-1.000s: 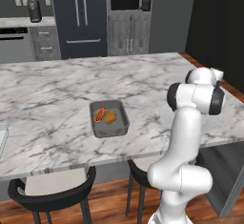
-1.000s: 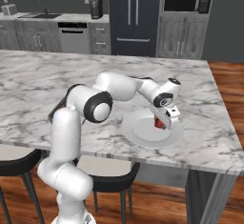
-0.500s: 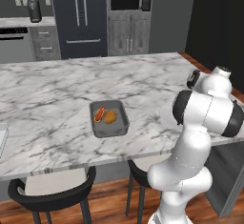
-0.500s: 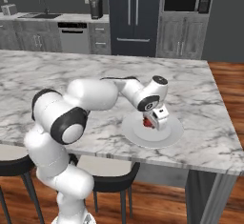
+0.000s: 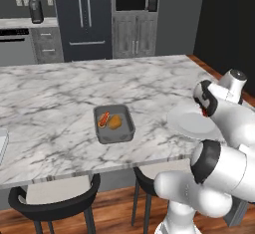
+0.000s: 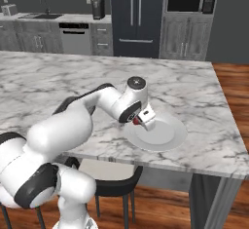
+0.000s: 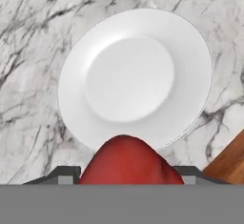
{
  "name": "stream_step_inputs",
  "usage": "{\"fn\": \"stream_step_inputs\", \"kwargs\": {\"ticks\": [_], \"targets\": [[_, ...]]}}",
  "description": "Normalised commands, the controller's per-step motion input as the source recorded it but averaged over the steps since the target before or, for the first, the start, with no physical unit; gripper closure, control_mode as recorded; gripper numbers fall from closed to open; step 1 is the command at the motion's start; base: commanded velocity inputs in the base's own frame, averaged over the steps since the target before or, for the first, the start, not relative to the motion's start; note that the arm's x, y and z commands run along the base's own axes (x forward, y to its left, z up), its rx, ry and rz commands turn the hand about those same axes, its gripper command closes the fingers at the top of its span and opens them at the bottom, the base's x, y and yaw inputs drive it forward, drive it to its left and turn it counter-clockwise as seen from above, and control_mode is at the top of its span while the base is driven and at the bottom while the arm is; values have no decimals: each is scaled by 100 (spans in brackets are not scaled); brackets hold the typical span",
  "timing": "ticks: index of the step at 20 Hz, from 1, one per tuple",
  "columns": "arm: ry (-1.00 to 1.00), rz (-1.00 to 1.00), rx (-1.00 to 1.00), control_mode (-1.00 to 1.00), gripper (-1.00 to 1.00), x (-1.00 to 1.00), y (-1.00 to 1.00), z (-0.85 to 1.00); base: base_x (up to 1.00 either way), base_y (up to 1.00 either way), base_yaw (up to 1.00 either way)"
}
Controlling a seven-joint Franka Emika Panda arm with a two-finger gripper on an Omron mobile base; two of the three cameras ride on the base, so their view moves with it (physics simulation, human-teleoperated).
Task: Place one cooked food and one vegetable from the large plate to each tupperware container.
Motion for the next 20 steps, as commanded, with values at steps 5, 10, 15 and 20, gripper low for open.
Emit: {"fn": "stream_step_inputs", "kwargs": {"ticks": [5, 10, 15, 20], "targets": [[-2, 0, -12, -100, 100, -54, 31, 46, 0, 0, 0], [-3, 0, -13, -100, 100, -69, 23, 79, 0, 0, 0], [-3, 2, -4, -100, 100, -80, 50, 52, 0, 0, 0], [-2, 2, 0, 100, 100, -14, 16, 9, -63, 73, 14]]}}
